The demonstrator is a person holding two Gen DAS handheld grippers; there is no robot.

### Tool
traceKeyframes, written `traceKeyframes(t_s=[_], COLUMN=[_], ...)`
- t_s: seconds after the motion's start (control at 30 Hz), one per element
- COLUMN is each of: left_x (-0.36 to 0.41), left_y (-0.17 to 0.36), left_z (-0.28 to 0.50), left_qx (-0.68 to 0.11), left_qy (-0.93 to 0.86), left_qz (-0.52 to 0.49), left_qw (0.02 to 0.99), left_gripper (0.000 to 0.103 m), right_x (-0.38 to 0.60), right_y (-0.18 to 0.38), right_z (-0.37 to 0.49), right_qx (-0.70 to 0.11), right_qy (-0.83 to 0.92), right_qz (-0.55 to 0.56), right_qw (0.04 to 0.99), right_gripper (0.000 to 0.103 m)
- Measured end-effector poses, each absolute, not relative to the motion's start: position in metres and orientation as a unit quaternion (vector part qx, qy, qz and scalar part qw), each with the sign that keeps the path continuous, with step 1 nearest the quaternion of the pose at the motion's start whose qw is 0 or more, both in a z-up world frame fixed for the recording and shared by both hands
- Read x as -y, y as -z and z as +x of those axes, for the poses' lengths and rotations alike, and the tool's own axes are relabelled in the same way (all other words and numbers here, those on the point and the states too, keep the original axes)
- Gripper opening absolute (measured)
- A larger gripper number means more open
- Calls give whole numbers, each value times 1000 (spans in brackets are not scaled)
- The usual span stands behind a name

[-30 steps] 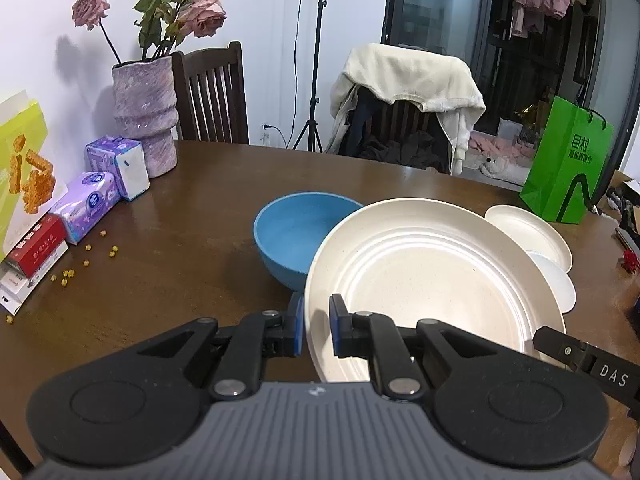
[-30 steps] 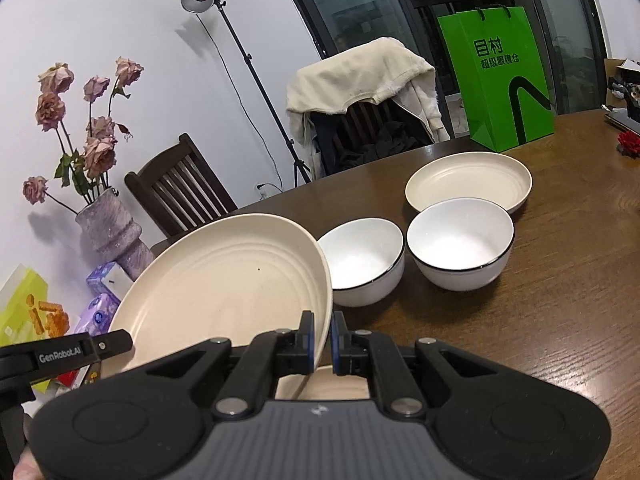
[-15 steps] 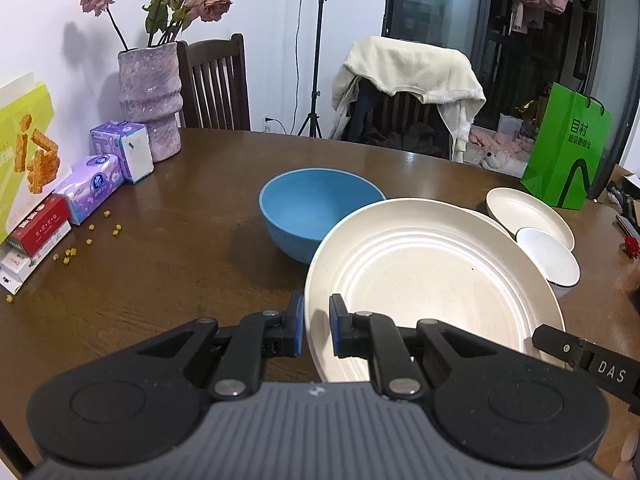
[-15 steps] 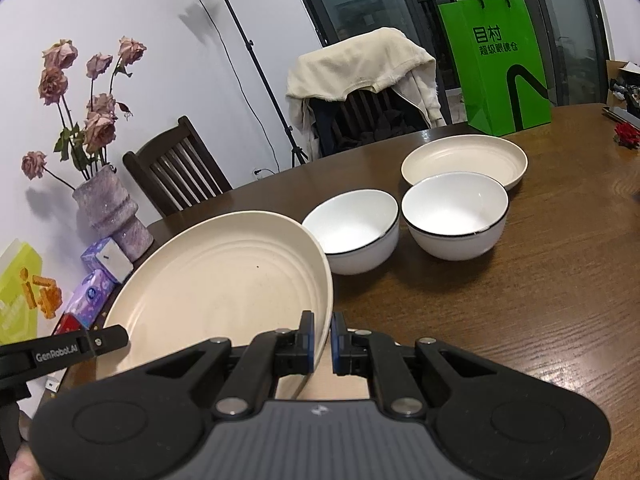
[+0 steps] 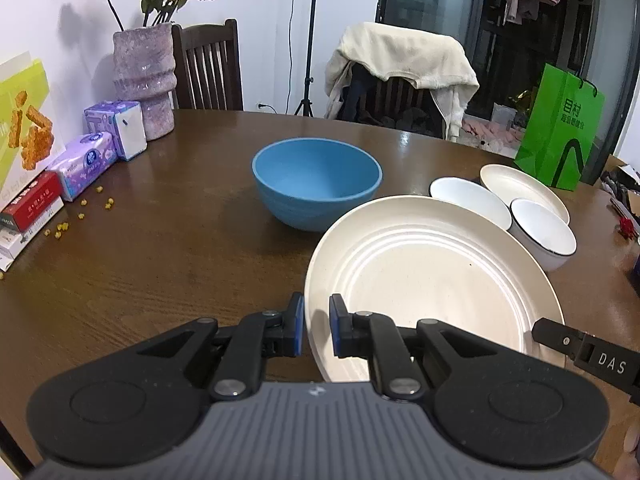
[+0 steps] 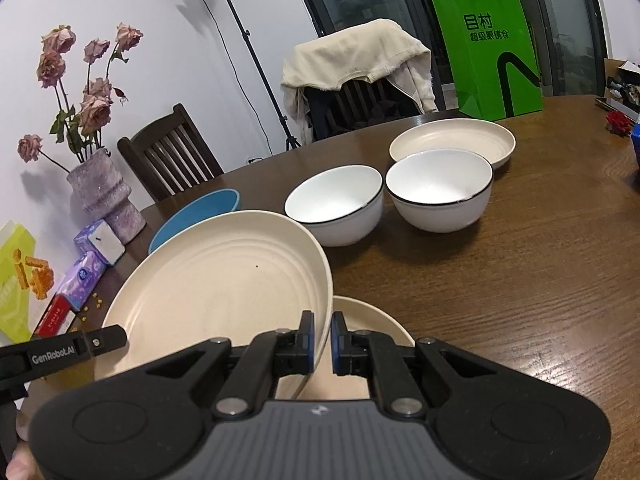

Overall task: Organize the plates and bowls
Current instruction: 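Carry both held cream plates toward the blue bowl and white bowls, then lower both held plates onto the table and open both tools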

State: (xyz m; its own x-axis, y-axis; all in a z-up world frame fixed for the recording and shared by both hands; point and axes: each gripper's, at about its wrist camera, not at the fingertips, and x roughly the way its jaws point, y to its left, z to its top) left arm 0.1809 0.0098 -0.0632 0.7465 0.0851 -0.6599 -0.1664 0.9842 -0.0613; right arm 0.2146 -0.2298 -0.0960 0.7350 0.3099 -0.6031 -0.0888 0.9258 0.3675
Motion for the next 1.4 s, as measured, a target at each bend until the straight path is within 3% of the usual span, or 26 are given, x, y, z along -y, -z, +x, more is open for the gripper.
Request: traceKeyframes(t_s=[1.4], left_x=[31], left_y=[110], left_z=[162], left_qx=[-391], left_qy=[-36], left_qz=[16], left_qw=[920], left_gripper=[13], right_x=[253], right_y=[129], right_z=[176], right_qx=[-374], right_qy=[-77], right_qz=[126], right_qw=[916], right_gripper=[8])
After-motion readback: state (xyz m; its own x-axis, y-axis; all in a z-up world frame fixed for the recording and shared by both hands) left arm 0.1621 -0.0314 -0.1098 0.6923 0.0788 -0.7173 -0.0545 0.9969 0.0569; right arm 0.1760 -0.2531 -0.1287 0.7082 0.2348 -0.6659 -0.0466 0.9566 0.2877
